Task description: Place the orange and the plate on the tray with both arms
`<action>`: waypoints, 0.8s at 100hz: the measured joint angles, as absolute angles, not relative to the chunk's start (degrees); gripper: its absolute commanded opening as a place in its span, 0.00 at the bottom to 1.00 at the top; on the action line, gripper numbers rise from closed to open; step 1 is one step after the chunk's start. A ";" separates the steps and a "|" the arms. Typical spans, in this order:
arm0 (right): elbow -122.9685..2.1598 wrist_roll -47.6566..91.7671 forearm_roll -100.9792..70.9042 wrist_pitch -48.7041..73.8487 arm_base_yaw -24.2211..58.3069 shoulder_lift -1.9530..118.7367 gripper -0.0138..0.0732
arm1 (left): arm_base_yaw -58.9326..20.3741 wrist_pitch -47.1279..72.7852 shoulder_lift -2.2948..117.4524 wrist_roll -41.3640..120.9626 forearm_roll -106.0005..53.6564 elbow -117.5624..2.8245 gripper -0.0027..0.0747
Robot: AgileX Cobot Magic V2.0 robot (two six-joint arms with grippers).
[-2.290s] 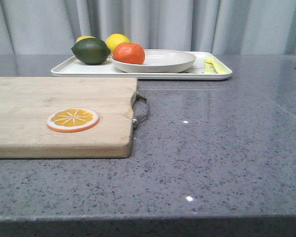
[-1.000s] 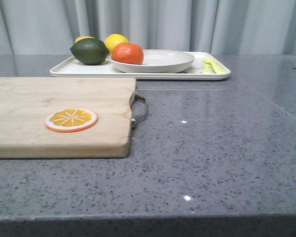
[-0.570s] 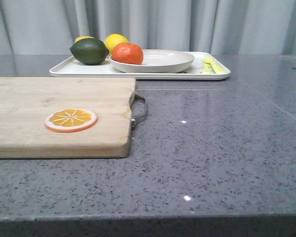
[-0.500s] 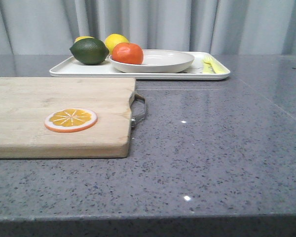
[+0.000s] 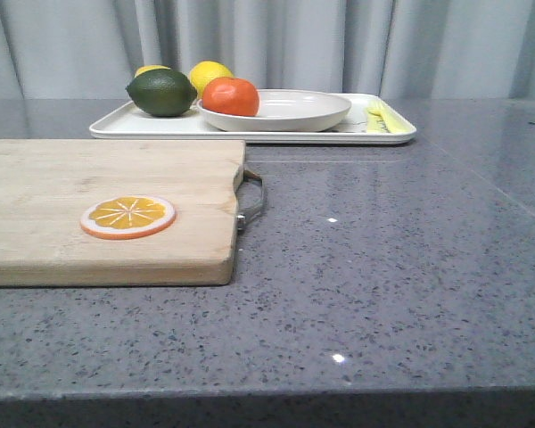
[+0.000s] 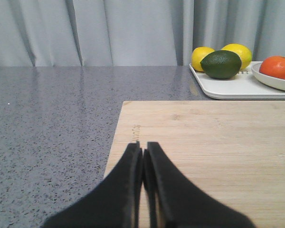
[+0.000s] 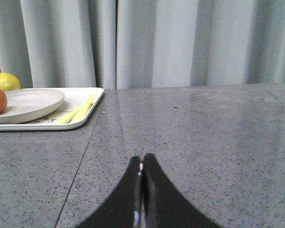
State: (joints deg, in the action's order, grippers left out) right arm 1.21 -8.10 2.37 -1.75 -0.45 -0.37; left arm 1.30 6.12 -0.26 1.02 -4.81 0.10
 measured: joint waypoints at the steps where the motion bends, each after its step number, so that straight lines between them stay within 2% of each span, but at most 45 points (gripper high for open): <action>1: 1.26 -8.10 2.37 -1.73 -0.45 -0.37 0.08 | 1.30 6.12 -0.26 1.02 -4.81 0.10 0.01; 80: 1.68 -8.35 2.37 4.94 -0.51 -0.65 0.08 | 1.30 6.12 -0.26 1.06 -4.81 0.10 0.01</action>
